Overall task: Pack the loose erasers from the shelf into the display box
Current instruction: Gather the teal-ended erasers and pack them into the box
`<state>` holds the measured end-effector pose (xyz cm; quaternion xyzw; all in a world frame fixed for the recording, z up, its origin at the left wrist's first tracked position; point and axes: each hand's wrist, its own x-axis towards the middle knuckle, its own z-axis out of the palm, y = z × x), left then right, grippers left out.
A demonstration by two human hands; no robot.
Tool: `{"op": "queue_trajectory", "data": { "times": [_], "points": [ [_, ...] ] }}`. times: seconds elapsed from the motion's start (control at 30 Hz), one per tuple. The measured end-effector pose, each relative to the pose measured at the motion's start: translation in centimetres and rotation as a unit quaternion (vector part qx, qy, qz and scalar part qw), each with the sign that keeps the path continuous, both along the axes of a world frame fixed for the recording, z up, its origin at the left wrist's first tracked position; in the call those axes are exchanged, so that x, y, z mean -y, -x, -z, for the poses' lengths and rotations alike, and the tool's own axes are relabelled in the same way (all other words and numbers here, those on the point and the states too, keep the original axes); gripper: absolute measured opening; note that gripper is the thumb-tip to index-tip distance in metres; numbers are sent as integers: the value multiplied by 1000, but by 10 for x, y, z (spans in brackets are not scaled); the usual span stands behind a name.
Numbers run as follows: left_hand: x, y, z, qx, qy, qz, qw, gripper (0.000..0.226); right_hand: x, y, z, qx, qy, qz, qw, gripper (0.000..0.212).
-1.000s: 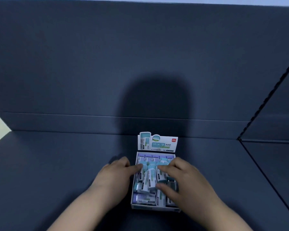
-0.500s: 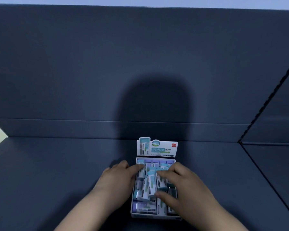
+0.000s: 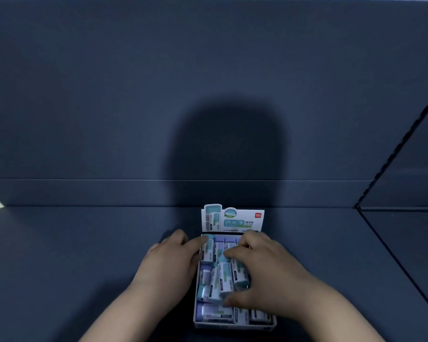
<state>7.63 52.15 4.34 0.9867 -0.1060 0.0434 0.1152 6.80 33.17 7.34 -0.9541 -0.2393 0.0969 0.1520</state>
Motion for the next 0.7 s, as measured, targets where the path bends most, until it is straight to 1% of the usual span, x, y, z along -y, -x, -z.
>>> {"op": "queue_trajectory", "data": {
  "times": [0.07, 0.13, 0.2, 0.23, 0.27, 0.3, 0.37, 0.47, 0.6, 0.7],
  "points": [
    [-7, 3, -1, 14, 18, 8, 1000, 40, -2, -2, 1, 2, -2, 0, 1000, 73],
    [-13, 8, -4, -2, 27, 40, 999, 39, 0, -2, 2, -9, -34, 13, 999, 71],
    [-17, 10, -4, -17, 28, 82, 996, 48, 4, -2, 2, -23, -90, 49, 994, 70],
    [-16, 12, -6, -8, 15, 99, 995, 57, 8, -1, 3, -24, -107, 68, 992, 69],
    [-13, 14, -8, -32, 6, 109, 994, 66, 11, 0, 4, -19, -115, 81, 990, 69],
    [-8, 13, -9, -27, 2, 113, 993, 71, 14, 1, 6, -15, -118, 88, 989, 69],
    [0, 12, -8, -36, -2, 107, 994, 71, 17, 6, 10, -16, -124, 90, 988, 65],
    [16, 10, -9, -49, -45, 116, 991, 77, 17, 12, 14, -14, -120, 85, 989, 58],
    [17, 7, -10, -52, -73, 102, 991, 80, 17, 15, 19, -15, -123, 88, 988, 63],
    [17, 6, -11, -64, -35, 103, 992, 76, 16, 16, 20, -16, -123, 85, 989, 62]
  ]
}}
